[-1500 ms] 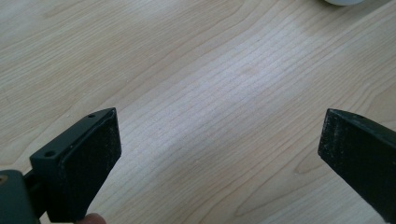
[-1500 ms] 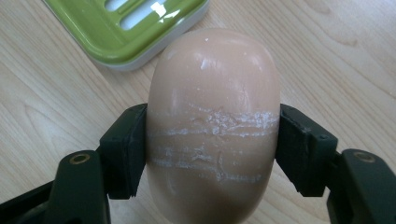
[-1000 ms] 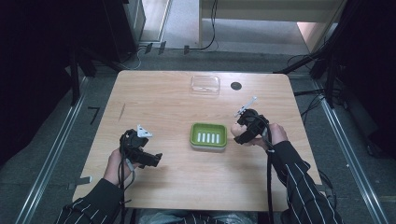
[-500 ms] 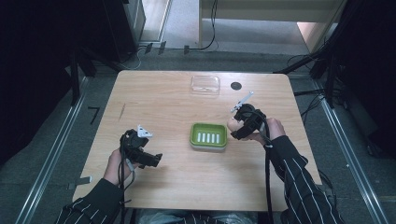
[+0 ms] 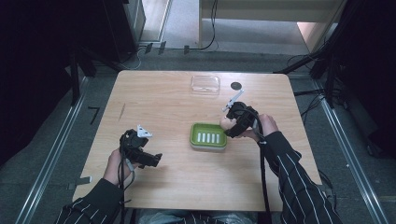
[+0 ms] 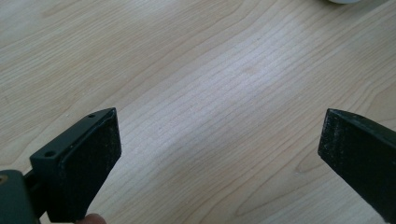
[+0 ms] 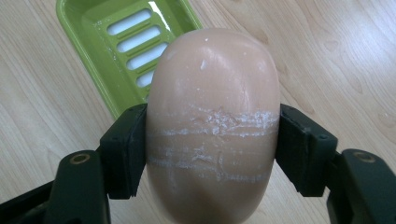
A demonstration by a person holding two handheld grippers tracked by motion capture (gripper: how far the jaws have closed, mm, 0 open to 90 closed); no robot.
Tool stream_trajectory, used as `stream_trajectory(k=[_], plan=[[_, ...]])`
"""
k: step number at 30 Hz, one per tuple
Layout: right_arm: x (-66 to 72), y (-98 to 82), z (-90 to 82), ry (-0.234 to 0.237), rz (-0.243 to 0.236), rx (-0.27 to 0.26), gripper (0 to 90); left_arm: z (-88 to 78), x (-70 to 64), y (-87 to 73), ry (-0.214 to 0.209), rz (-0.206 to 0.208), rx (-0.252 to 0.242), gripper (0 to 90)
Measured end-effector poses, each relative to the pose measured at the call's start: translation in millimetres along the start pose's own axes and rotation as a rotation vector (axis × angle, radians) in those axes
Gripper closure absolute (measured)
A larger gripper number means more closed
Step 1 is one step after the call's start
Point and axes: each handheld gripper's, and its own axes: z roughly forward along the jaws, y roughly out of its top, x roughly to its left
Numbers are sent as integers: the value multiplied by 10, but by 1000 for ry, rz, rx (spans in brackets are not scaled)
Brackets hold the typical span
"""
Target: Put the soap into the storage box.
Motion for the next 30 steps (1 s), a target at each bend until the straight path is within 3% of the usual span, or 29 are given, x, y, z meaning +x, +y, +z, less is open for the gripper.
stream_trajectory(k=[25,30], plan=[[130,312,162,40,-129,-9,331,1,8,-3,0,-3,-4,0],[154,340,181,42,-131,-6,331,2,5,-3,-1,-1,-1,1]])
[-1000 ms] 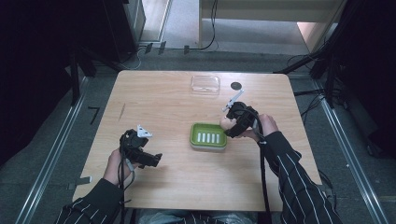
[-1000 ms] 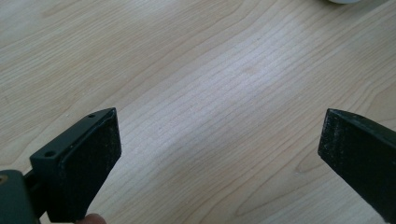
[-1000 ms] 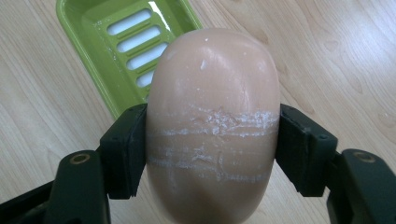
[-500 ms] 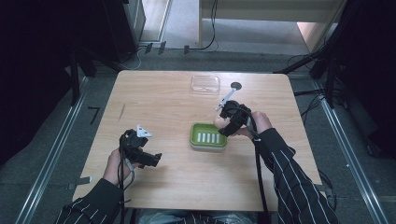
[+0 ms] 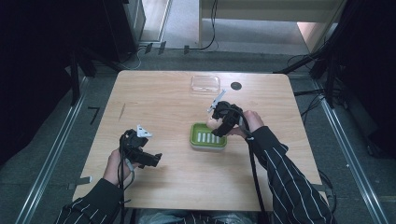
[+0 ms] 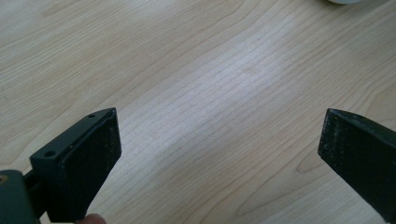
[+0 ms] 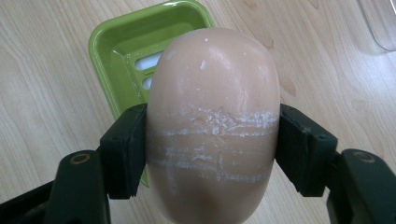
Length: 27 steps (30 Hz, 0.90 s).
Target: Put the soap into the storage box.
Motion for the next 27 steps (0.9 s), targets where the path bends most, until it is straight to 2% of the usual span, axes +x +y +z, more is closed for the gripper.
stream_trajectory(k=[14,22,24,25,27], plan=[[21,23,26,16,-13,-6,331,7,-3,5,0,1,3,0],[40,72,73,18,-48,-5,332,5,1,3,0,2,2,0],[59,93,91,21,-44,-2,331,6,1,1,1,0,0,0],[56,100,100,18,-59,-4,331,6,3,1,-1,1,1,1],[71,110,116,28,-50,-1,331,5,3,0,1,2,1,0]])
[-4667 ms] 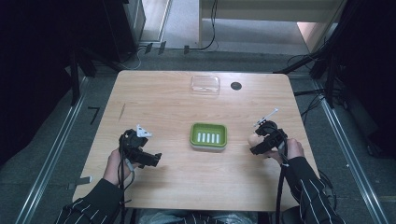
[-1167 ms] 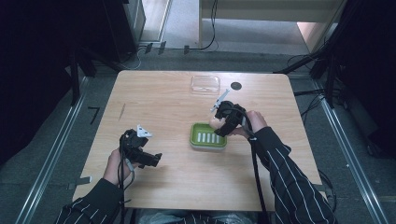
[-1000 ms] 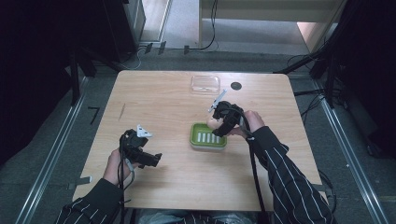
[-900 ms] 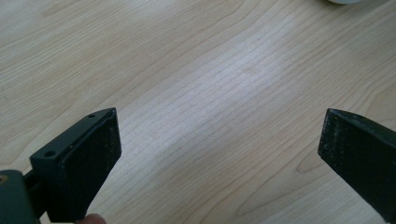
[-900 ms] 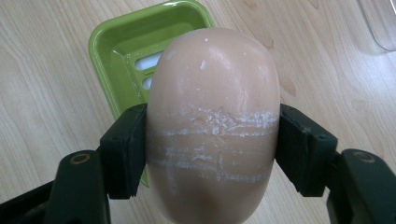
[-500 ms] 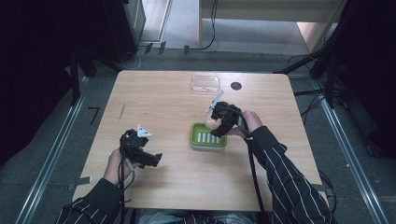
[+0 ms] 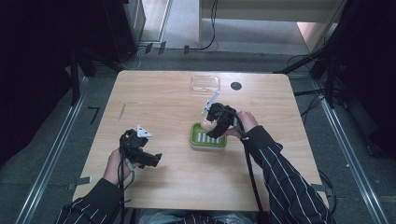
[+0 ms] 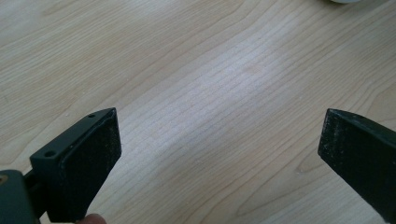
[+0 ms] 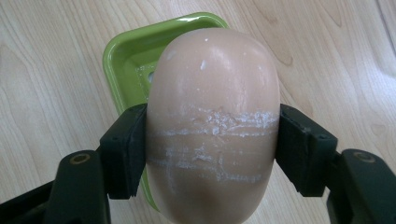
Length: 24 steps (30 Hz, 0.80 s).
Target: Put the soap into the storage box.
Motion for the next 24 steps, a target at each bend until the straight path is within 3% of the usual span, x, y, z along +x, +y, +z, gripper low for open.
stream_trajectory(k=[4,24], plan=[[1,17,24,3,-17,-1,331,-5,2,-1,1,-3,-3,0],[29,-3,184,30,-14,12,331,-3,-3,-1,-10,5,-7,0]])
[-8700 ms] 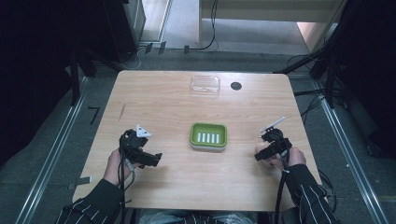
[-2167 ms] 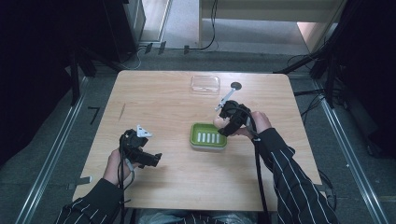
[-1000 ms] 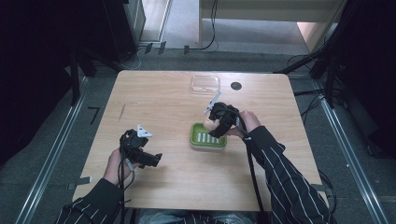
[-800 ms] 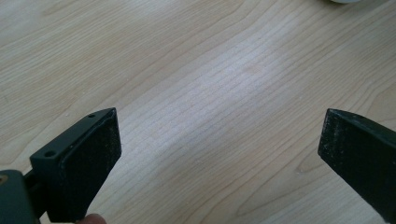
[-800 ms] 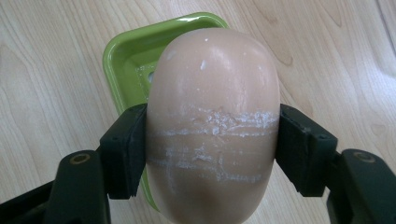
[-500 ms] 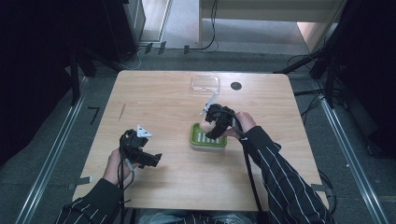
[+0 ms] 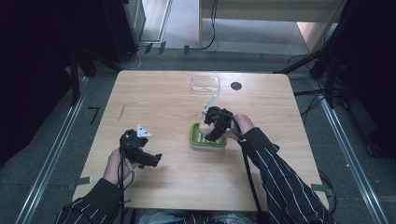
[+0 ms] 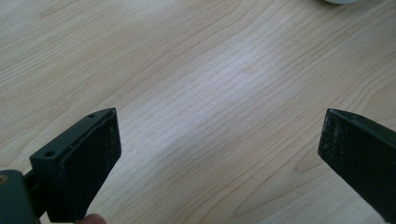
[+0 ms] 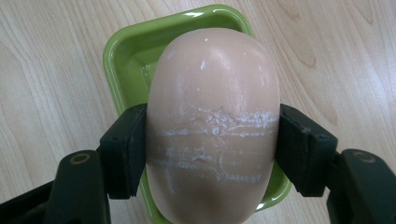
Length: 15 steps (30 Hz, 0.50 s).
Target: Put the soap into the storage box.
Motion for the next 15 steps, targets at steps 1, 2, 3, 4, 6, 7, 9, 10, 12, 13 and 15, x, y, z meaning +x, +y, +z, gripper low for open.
stream_trajectory(k=[1,2,3,4,6,7,9,10,12,13,15], plan=[[0,0,11,-1,-4,-5,331,-2,-2,1,3,1,3,0],[2,0,19,1,-1,-4,331,-2,-2,1,3,1,3,0],[2,1,28,-2,-7,-7,331,-2,-3,1,3,1,4,0],[6,0,35,-6,-5,-8,331,-1,-2,1,3,1,3,0],[2,-3,47,1,-7,-8,331,0,-1,0,3,0,2,0],[0,-3,51,-2,-7,-6,331,0,0,1,3,1,4,0],[2,-4,70,7,-3,2,331,2,-2,2,3,3,5,0],[2,-4,70,7,-3,2,331,4,-3,2,2,4,3,0],[-1,-8,82,9,-4,-1,331,4,-4,2,2,4,3,0],[1,-9,86,11,-2,0,331,4,-3,1,3,3,3,0],[-1,-11,90,12,1,-8,331,2,-1,2,4,4,6,1]])
